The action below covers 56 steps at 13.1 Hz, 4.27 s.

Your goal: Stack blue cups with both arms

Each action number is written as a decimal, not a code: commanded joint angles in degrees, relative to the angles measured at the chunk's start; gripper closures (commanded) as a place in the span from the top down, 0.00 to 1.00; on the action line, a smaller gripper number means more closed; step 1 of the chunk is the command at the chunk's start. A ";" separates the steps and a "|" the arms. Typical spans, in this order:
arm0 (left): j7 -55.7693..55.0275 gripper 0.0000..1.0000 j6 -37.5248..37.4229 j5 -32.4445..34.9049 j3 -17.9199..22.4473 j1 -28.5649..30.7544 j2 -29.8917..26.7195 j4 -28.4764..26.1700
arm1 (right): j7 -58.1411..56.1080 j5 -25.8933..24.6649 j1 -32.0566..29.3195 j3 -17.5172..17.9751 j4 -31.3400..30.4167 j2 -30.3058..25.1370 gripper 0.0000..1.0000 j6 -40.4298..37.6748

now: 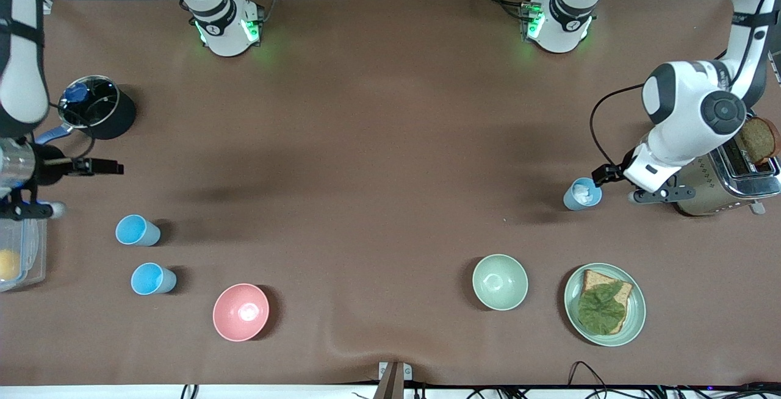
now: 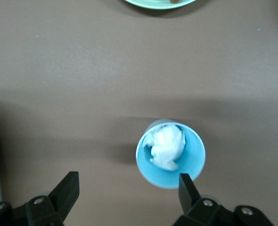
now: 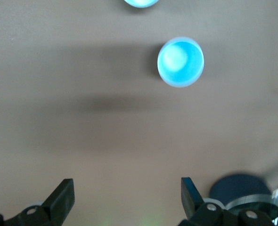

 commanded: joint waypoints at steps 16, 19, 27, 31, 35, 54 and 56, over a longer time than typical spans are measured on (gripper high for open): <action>-0.77 0.00 -2.44 -0.41 -6.64 -0.41 3.92 6.26 | -28.80 -0.34 -1.33 0.88 -2.99 15.45 1.00 23.89; -9.87 0.00 -11.93 -0.67 -19.01 -1.81 6.35 14.42 | -28.80 -0.34 -1.77 0.88 -6.07 15.36 1.00 27.58; -51.19 0.00 -13.19 1.44 -19.93 -30.27 27.08 35.24 | -29.68 -0.60 -2.12 0.80 -6.60 15.62 0.00 28.47; -53.95 0.00 -12.31 1.53 -19.84 -34.60 31.51 38.62 | -29.77 -0.87 -1.69 0.80 -6.52 15.18 0.00 28.21; -54.21 1.00 -12.31 1.00 -19.93 -33.90 30.55 38.62 | -28.72 -0.69 1.02 1.15 -5.47 10.63 0.00 21.74; -13.72 1.00 -40.61 4.60 -20.54 12.40 -5.67 38.00 | 48.87 3.70 50.25 1.06 -0.45 1.72 0.00 5.97; -10.64 1.00 -41.49 4.43 -20.46 13.56 -6.63 38.00 | 55.97 4.40 51.22 1.15 -0.28 3.31 0.00 10.34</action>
